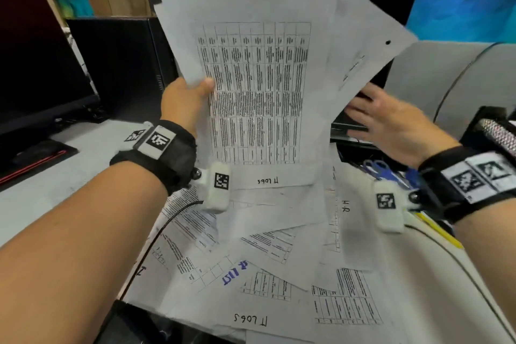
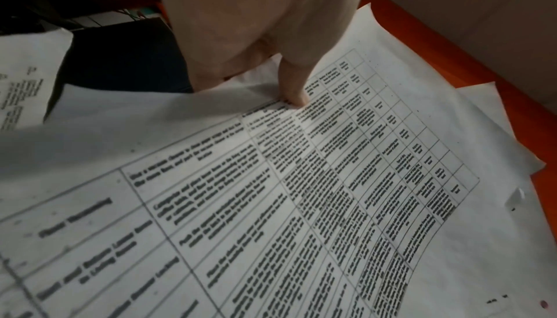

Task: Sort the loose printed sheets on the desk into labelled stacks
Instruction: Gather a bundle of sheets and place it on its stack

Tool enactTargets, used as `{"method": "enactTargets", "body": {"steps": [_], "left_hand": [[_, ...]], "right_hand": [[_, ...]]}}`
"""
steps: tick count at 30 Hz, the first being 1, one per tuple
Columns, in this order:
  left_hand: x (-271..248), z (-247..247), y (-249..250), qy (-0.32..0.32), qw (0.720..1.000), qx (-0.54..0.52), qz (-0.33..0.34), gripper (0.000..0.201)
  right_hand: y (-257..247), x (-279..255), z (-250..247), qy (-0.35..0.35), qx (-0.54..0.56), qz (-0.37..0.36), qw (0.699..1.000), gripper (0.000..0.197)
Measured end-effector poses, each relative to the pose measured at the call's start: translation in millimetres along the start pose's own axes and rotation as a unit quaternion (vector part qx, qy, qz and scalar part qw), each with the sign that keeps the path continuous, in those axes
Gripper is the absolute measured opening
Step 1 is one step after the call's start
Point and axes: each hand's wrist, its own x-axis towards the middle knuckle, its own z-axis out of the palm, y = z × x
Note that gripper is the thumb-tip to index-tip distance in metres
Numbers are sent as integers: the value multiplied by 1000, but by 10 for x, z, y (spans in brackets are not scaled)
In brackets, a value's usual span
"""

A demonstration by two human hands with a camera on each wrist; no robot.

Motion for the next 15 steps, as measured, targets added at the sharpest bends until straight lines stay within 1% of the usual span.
{"method": "enactTargets", "body": {"steps": [1,2,4,6,7,9,11,13,15], "left_hand": [[-38,9,-1,-2,1000,-8,-2,25],[-73,16,-2,-5,1000,-18,-5,26],[-147,36,27,-14,999,-37,-6,33],[-217,66,111,-24,998,-53,-1,33],[-245,75,172,-22,998,-50,10,34],[-271,70,274,-12,999,-25,44,49],[-306,44,378,-15,996,-11,86,60],[-345,26,486,-32,993,5,114,59],[-398,36,578,-46,987,26,149,51]], "right_hand": [[35,18,92,13,-10,-5,1000,39],[51,32,197,41,-13,-11,999,40],[57,89,392,119,-37,-28,992,43],[2,138,522,179,-105,-49,977,48],[-49,155,560,193,-125,-59,971,48],[-172,182,605,214,-125,-86,965,40],[-300,187,626,246,-120,-117,955,34],[-400,164,646,277,-118,-158,941,37],[-451,112,675,297,-117,-183,930,42]]}}
